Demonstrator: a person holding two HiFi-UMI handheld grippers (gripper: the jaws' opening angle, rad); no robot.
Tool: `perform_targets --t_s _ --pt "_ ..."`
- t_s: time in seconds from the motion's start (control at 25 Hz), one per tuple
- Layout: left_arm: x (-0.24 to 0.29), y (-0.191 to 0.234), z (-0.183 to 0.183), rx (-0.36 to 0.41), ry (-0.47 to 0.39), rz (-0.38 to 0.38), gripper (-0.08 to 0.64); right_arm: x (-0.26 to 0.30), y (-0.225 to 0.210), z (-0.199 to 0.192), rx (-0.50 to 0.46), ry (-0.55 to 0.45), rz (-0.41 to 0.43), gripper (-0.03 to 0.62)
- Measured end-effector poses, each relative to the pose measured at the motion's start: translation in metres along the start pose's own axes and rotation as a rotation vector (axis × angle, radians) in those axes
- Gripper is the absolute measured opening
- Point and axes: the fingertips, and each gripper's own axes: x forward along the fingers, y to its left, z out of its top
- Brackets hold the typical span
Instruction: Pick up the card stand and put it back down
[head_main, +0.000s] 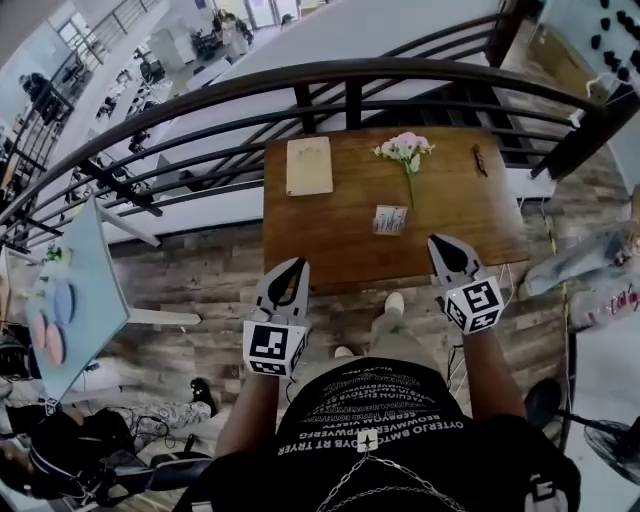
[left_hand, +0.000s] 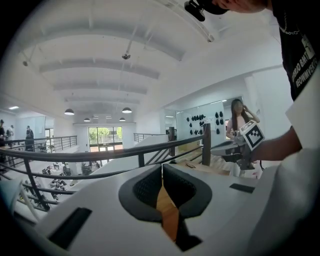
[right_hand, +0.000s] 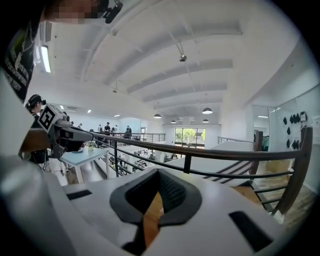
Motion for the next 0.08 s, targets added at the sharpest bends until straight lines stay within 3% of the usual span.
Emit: perform_targets --t_s 0.08 --pt "-0.0063 -0.0051 -0.002 -0.001 0.002 -0.004 0.032 -0.0036 0.0093 -0.0008 -0.004 0.005 0.012 0.014"
